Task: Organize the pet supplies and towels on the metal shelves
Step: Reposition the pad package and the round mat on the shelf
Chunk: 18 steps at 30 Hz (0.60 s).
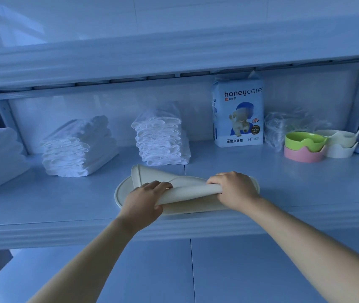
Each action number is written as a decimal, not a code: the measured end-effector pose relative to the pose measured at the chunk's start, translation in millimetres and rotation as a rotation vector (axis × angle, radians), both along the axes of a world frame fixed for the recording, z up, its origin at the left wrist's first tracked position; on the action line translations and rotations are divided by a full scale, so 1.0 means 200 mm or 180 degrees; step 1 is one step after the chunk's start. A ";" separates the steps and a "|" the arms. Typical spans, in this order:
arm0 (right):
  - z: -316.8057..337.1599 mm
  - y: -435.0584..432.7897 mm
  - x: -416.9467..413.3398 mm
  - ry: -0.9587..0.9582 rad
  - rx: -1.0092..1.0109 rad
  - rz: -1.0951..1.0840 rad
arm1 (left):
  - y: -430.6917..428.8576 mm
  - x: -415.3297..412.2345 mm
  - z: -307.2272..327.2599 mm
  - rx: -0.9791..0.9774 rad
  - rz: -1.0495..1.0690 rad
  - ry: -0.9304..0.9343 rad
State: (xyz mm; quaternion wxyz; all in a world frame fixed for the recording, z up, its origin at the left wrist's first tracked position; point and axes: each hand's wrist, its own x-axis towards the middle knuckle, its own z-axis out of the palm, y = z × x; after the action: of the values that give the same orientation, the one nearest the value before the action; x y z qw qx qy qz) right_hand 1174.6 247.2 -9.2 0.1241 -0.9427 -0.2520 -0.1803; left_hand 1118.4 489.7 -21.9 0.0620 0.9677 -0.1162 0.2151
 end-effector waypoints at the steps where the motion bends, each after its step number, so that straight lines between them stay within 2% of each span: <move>1: 0.01 -0.02 0.02 -0.0028 0.0095 -0.0027 | -0.02 0.02 0.01 -0.0055 0.0031 0.0003; 7: 0.06 -0.18 0.24 -0.0081 0.0529 -0.0082 | -0.19 0.24 0.06 -0.0043 0.0091 0.0009; 18: 0.21 -0.71 0.85 -0.0251 0.0462 -0.0131 | -0.67 0.85 0.22 -0.0067 -0.0121 -0.0520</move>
State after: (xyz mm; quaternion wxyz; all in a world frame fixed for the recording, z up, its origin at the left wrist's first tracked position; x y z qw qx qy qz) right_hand 1343.6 106.2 32.4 0.1783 -0.9283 -0.2234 -0.2376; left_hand 1287.4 355.4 21.4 0.0666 0.9438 -0.1370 0.2933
